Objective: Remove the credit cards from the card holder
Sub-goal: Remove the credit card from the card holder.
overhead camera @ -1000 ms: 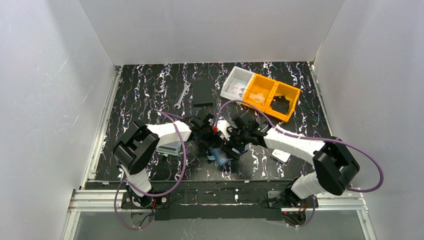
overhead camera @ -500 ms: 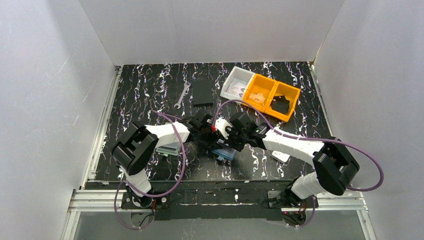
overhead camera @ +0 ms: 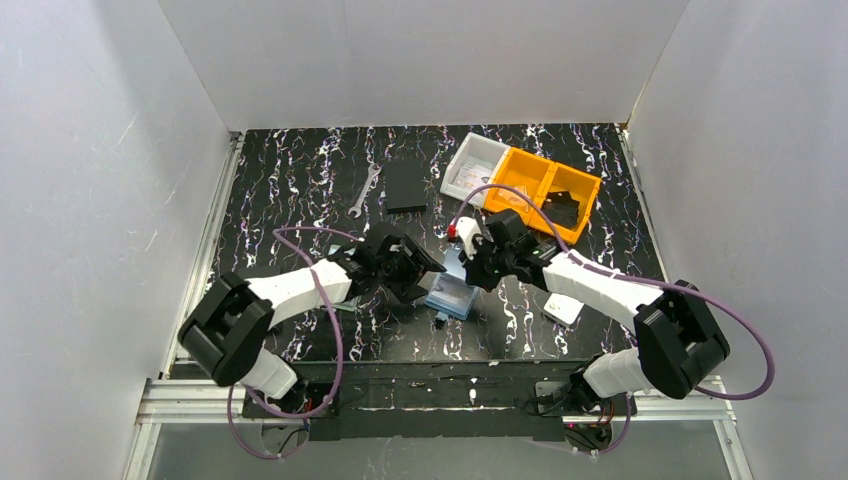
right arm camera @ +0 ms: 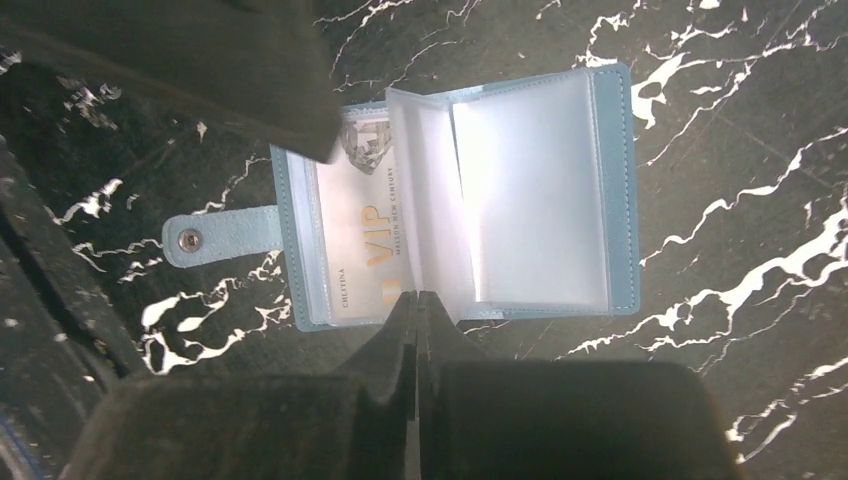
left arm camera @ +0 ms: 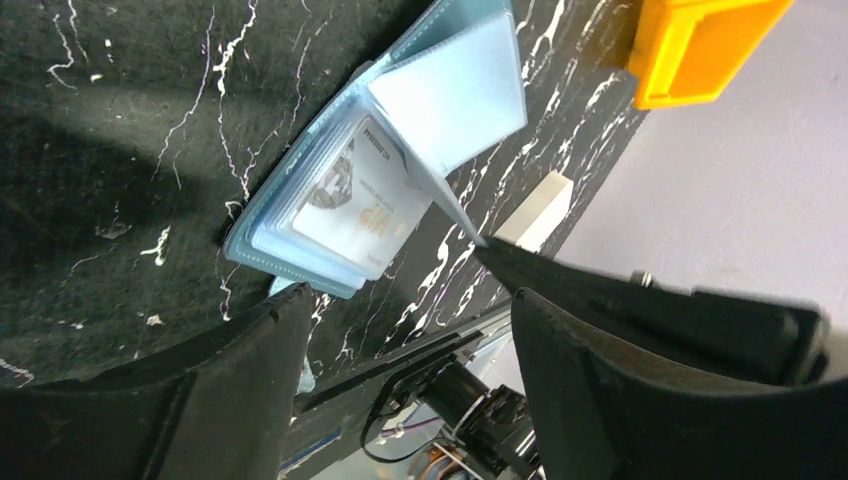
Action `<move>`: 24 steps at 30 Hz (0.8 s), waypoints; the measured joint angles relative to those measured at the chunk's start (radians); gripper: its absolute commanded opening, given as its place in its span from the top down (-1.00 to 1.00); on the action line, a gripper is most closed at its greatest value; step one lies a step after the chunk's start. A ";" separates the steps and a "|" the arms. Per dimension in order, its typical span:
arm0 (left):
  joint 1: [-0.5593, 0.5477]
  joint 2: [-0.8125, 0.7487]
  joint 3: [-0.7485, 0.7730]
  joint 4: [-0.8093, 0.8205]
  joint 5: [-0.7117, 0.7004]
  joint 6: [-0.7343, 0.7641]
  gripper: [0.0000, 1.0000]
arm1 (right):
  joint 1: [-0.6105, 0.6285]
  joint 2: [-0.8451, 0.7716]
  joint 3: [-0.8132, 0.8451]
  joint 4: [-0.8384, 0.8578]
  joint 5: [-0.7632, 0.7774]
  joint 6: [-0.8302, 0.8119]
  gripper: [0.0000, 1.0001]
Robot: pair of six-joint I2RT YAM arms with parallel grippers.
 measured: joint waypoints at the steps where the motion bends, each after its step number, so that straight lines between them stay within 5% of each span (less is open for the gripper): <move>1: 0.000 -0.024 -0.018 0.010 -0.005 0.018 -0.47 | -0.024 0.000 -0.003 0.006 -0.029 0.018 0.97; 11: 0.000 -0.172 -0.180 0.217 0.002 0.200 -0.37 | -0.208 0.077 -0.005 0.066 -0.148 0.188 0.97; 15: 0.000 -0.131 -0.181 0.304 0.048 0.248 -0.12 | -0.228 0.095 -0.005 0.074 -0.148 0.219 0.97; 24: -0.001 0.079 -0.155 0.482 0.161 0.275 0.09 | -0.257 0.110 -0.026 0.103 -0.246 0.254 0.97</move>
